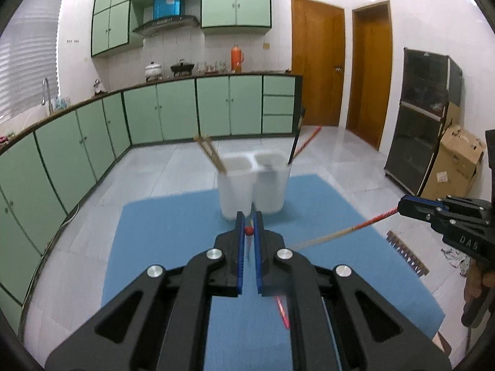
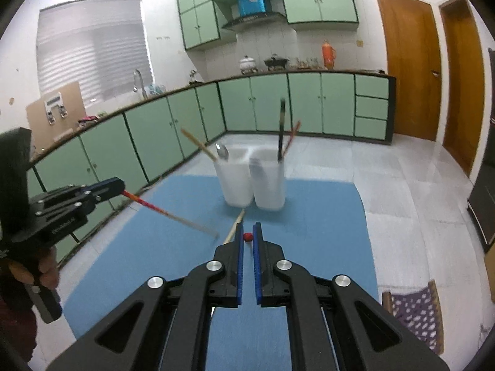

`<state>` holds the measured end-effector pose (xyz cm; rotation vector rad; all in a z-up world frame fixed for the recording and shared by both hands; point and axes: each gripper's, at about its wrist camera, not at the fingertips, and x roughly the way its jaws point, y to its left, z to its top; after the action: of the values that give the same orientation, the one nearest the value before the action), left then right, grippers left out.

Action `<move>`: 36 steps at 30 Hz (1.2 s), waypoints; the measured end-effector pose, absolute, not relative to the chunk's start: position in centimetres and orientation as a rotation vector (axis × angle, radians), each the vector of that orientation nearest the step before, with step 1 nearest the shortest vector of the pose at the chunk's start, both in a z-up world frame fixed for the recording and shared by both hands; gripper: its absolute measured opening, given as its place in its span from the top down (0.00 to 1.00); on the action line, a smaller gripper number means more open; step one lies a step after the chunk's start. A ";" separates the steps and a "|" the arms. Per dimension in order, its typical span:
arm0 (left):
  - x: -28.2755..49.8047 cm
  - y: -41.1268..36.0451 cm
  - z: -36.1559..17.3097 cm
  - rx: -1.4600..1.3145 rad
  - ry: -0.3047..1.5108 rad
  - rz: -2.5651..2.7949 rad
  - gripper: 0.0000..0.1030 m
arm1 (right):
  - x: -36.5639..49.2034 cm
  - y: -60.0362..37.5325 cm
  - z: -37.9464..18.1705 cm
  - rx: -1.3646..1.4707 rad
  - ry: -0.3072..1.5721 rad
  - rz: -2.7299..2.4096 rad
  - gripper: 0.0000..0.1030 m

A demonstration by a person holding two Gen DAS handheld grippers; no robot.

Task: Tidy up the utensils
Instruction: 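Lift both chopsticks and lower them into the holder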

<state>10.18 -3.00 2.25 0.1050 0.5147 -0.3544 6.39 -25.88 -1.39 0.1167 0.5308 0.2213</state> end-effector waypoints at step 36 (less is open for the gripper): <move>21.4 -8.3 17.3 0.080 0.225 -0.428 0.95 | 18.9 -25.9 16.5 -0.002 0.376 0.358 0.95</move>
<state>21.40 -8.29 17.32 0.0795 0.2248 -0.4277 18.94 -25.91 16.50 -0.0024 0.3765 0.3581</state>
